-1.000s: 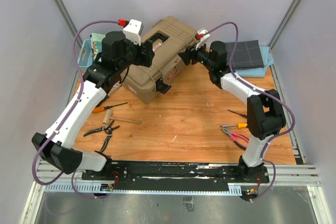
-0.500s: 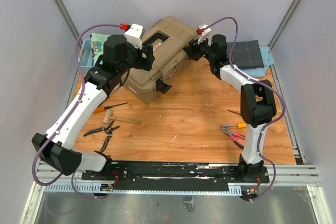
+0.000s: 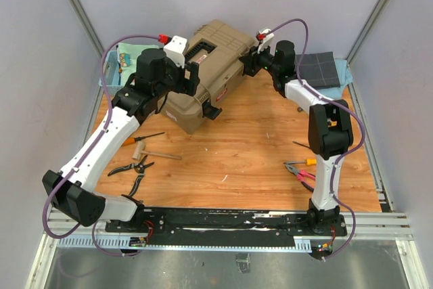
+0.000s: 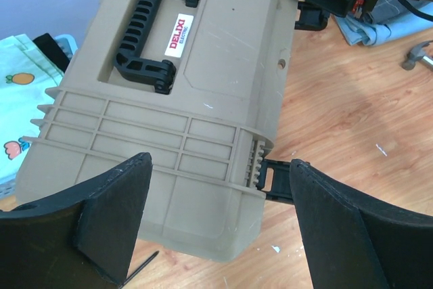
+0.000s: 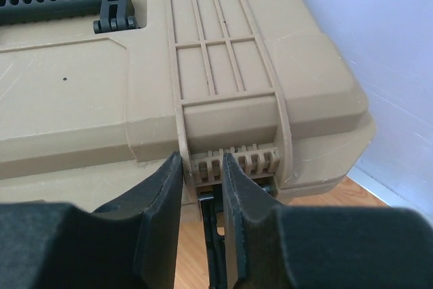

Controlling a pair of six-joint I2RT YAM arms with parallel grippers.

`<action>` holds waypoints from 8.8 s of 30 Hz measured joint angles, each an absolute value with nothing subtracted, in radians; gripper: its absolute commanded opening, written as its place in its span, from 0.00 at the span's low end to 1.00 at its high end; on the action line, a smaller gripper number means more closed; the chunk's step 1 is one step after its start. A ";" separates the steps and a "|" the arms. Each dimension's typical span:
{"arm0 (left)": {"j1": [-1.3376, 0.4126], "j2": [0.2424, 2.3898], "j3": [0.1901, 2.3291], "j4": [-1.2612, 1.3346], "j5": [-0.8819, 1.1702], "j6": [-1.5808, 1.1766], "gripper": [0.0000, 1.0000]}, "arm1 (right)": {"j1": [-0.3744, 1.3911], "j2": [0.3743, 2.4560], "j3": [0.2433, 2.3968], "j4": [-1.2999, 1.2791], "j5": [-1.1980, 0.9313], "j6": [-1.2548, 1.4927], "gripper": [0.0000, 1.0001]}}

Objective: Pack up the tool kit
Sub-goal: Open the toolbox at the center of the board.

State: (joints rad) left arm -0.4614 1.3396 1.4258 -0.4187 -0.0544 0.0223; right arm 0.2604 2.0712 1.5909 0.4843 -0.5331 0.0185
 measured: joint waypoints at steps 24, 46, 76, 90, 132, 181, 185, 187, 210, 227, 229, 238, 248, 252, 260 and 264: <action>-0.474 1.349 1.319 -0.426 -0.118 0.201 0.87 | 0.240 2.014 1.553 0.490 -0.575 0.079 0.01; -0.861 1.381 1.132 -0.165 -0.650 0.575 0.90 | 0.236 1.994 1.564 0.433 -0.577 0.112 0.01; -0.902 1.533 1.029 0.147 -0.944 0.797 0.91 | 0.202 1.940 1.600 0.409 -0.609 0.173 0.01; -0.913 1.557 1.007 0.365 -1.023 0.988 0.92 | 0.179 1.877 1.609 0.467 -0.610 0.188 0.07; -0.617 1.249 1.282 -0.253 -0.442 0.063 0.92 | 0.164 2.039 1.715 0.121 -0.748 -0.107 0.50; -0.605 1.312 1.245 -0.280 -0.274 0.018 0.92 | 0.203 2.181 1.908 0.070 -0.919 -0.174 0.01; -0.605 1.344 1.245 -0.284 -0.297 0.066 0.91 | 0.208 2.176 1.908 0.067 -0.897 -0.172 0.01; -0.605 1.377 1.245 -0.288 -0.328 0.103 0.91 | 0.210 2.173 1.908 0.062 -0.883 -0.166 0.01; -0.818 1.449 1.241 -0.215 -0.632 0.384 0.94 | 0.213 2.172 1.975 -0.013 -0.841 -0.083 0.01; -0.856 1.662 1.385 -0.114 -0.757 0.508 0.95 | 0.213 2.170 2.037 -0.004 -0.844 -0.009 0.01; -0.860 1.685 1.404 -0.103 -0.772 0.521 0.95 | 0.213 2.170 2.039 -0.001 -0.846 -0.002 0.01; -0.872 1.806 1.440 -0.014 -0.864 0.622 0.97 | 0.213 2.170 2.039 0.001 -0.847 0.005 0.01; -0.873 1.894 1.440 0.220 -0.971 0.832 0.98 | 0.210 2.167 2.037 0.003 -0.854 0.007 0.01; -0.872 1.895 1.441 0.282 -0.992 0.879 0.99 | 0.207 2.150 2.019 0.011 -0.861 0.019 0.01; -0.830 1.895 1.449 0.303 -1.001 0.903 0.99 | 0.202 2.130 2.006 0.039 -0.872 0.045 0.01; -0.779 1.895 1.491 0.240 -0.987 0.852 0.99 | 0.200 2.126 1.993 0.052 -0.873 0.049 0.01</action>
State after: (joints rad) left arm -0.7788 1.8950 1.4914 0.2398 -0.9874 0.8516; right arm 0.2005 2.1262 1.9930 0.0517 -0.8730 0.0490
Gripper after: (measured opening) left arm 0.989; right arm 0.044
